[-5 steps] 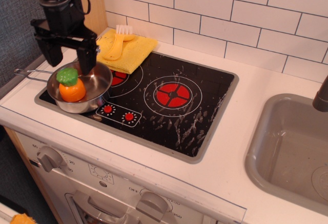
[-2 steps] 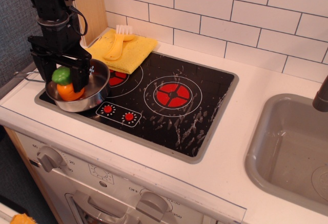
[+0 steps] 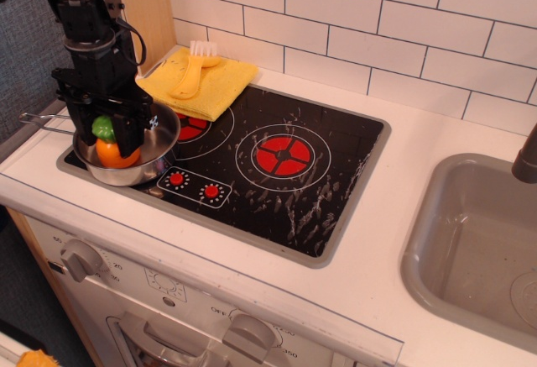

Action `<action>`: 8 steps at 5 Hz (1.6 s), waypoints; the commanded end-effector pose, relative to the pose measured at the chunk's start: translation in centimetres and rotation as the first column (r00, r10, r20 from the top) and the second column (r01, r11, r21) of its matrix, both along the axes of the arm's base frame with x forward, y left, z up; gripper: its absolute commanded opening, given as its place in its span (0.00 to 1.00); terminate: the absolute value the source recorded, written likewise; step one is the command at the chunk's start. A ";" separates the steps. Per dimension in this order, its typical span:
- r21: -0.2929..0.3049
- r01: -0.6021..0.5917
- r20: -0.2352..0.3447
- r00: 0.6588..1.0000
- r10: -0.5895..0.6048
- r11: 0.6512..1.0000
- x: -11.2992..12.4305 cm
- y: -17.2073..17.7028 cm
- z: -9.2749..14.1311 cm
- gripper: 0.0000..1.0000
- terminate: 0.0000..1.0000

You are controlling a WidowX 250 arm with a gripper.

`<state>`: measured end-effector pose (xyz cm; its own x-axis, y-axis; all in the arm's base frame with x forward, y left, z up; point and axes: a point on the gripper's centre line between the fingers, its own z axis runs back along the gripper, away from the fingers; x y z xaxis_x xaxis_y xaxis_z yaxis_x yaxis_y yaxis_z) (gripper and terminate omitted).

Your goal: Put the carrot next to the yellow cloth touching the right burner

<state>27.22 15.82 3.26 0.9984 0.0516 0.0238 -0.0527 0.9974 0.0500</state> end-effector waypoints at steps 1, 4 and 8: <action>-0.026 0.056 0.190 0.981 -0.050 0.998 1.9 -2.7 7.6 0.00 0.00; 0.016 0.186 0.101 0.977 -0.187 0.982 8.6 -10.6 4.2 0.00 0.00; 0.055 0.127 0.096 0.987 -0.132 0.990 12.9 -10.1 2.1 0.00 0.00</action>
<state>39.43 5.14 3.73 0.9945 -0.0838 0.0623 0.0785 0.9934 0.0836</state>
